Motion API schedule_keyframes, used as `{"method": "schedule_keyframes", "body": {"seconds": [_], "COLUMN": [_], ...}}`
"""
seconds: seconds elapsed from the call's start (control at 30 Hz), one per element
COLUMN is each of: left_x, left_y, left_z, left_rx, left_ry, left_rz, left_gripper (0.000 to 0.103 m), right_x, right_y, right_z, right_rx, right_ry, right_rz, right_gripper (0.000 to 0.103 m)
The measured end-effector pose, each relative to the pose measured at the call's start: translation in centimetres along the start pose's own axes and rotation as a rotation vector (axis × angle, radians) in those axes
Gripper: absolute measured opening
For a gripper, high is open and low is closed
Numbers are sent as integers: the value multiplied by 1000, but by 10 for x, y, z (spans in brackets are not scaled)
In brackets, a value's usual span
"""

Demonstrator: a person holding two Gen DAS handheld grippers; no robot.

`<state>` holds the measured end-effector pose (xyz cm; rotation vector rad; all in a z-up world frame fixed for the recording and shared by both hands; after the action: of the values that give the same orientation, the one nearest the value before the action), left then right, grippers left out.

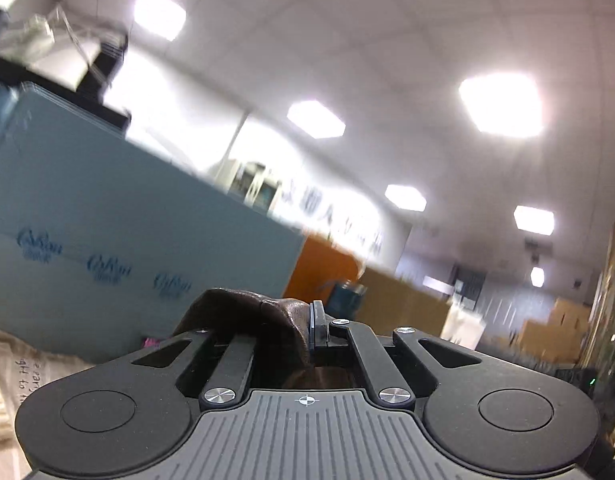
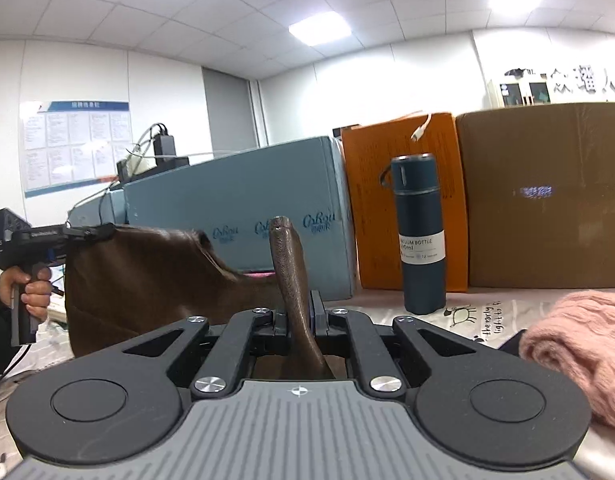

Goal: Fold clothes

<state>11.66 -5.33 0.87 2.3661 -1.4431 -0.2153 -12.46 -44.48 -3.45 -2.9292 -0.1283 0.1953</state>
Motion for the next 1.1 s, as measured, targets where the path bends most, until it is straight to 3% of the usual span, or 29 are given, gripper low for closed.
{"method": "schedule_keyframes", "body": {"seconds": [0.2,0.43,0.53,0.77,0.87,0.97,1.03,1.1], "left_x": [-67,-115,-127,-142,-142,-140,-145,-156], "left_y": [29,42,51,54,49,37,29,21], "left_z": [11,34,45,71,80,88,90,83], "left_rx": [16,-28,-29,-4,16,11,15,26], "left_ry": [113,83,33,-152,-224,-298,-314,-288], "left_rz": [118,163,217,233,208,158,95,19], "left_gripper": [3,4,5,10,17,40,62,69], "right_x": [-42,-80,-93,-123,-134,-145,-152,-161], "right_y": [-17,-35,-40,-48,-51,-54,-56,-56], "right_z": [14,36,45,64,70,77,81,84], "right_rx": [-7,-12,-1,53,76,92,100,106], "right_ry": [39,25,6,-27,-34,-44,-49,-43], "right_rz": [19,32,43,62,58,63,70,84], "right_gripper": [7,8,9,21,26,31,39,43]}}
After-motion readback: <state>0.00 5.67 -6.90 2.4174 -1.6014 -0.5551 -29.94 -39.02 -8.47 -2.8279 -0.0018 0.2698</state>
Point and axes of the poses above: each gripper's, at about its wrist camera, not at the fingertips, and x roughly the way its jaws point, y to its right, z to its underside, the point moved 5 cm from there along x, roughly the way its jaws point, and after that the axes turned 6 degrees about -z, right-handed, at the moved point
